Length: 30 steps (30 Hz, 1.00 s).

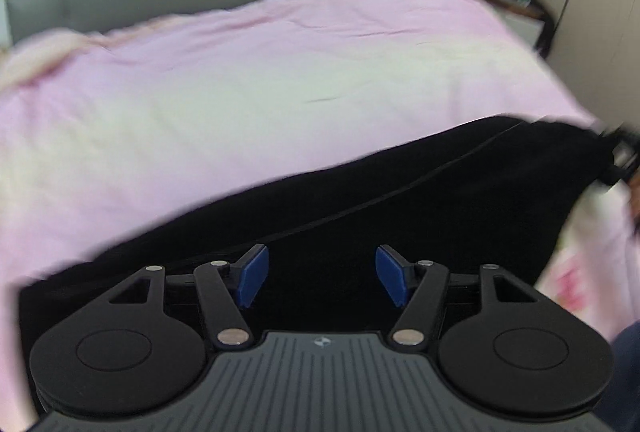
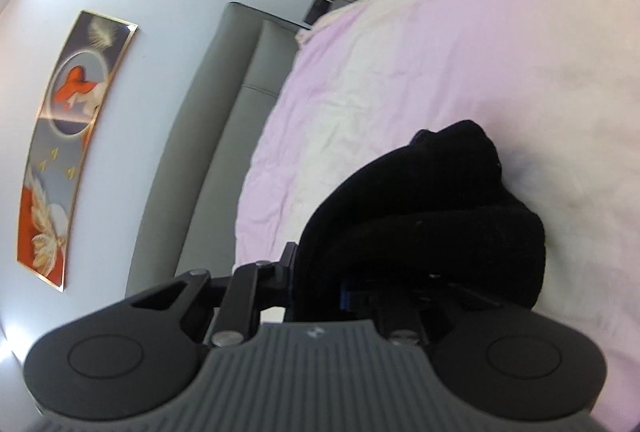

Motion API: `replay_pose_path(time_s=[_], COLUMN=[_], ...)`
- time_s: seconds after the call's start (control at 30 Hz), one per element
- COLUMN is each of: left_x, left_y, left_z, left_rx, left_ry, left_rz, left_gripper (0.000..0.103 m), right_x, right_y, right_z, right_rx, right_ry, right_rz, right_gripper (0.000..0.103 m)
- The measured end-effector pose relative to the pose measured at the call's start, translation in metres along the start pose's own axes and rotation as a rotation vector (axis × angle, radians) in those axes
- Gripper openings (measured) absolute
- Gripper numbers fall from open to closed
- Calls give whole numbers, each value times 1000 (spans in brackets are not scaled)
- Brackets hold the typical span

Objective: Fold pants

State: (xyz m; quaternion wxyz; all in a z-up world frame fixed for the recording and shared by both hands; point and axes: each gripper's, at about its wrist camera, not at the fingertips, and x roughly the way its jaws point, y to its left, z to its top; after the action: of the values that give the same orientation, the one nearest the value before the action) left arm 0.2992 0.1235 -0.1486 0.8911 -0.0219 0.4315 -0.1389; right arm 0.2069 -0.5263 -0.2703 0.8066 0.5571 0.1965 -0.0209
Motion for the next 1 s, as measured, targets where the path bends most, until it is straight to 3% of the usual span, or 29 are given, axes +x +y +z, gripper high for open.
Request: replay_pose_path(time_s=[0.1, 0.17, 0.3, 0.37, 0.43, 0.5, 0.57, 0.67, 0.73, 0.77, 0.87, 0.9, 0.93, 0.97, 1.0], left_x=[51, 87, 148, 162, 166, 168, 171, 174, 174, 173, 173, 175, 175, 175, 175], left_y=[-26, -43, -67, -74, -73, -64, -56, -45, -39, -37, -31, -31, -30, -29, -27], left_z=[-1, -5, -21, -28, -31, -30, -29, -30, -31, -34, -38, -39, -40, -41, -42], left_rx=[-147, -182, -173, -132, -152, -191, -206, -225, -249, -259, -262, -256, -245, -242, -246], left_ry=[37, 91, 211, 214, 207, 212, 224, 228, 223, 220, 215, 226, 228, 221, 220], left_rz=[-161, -205, -186, -148, -150, -169, -187, -210, -223, -228, -228, -213, -207, -212, -217], left_gripper=[73, 72, 70, 72, 73, 73, 73, 70, 70, 70, 70, 66, 66, 66, 66], right_x=[0, 2, 12, 21, 25, 27, 28, 30, 30, 28, 26, 23, 22, 24, 25], right_y=[-24, -33, -32, -26, 3, 60, 126, 172, 172, 164, 119, 104, 90, 82, 84], right_z=[-1, -3, 0, 5, 5, -5, -44, -118, -163, -193, -258, -273, -285, -289, -286], right_rx=[102, 148, 199, 251, 164, -171, -675, -1258, -1578, -1799, -2266, -2369, -2471, -2523, -2501], right_ry=[21, 24, 20, 5, -52, -101, -133, -19, 73, 138, 348, 373, 335, 282, 286], right_rz=[-58, -60, -87, -133, -148, -97, -2, 115, 149, 165, 210, 217, 209, 200, 192], right_gripper=[14, 14, 14, 14, 13, 13, 13, 13, 13, 13, 16, 18, 18, 18, 18])
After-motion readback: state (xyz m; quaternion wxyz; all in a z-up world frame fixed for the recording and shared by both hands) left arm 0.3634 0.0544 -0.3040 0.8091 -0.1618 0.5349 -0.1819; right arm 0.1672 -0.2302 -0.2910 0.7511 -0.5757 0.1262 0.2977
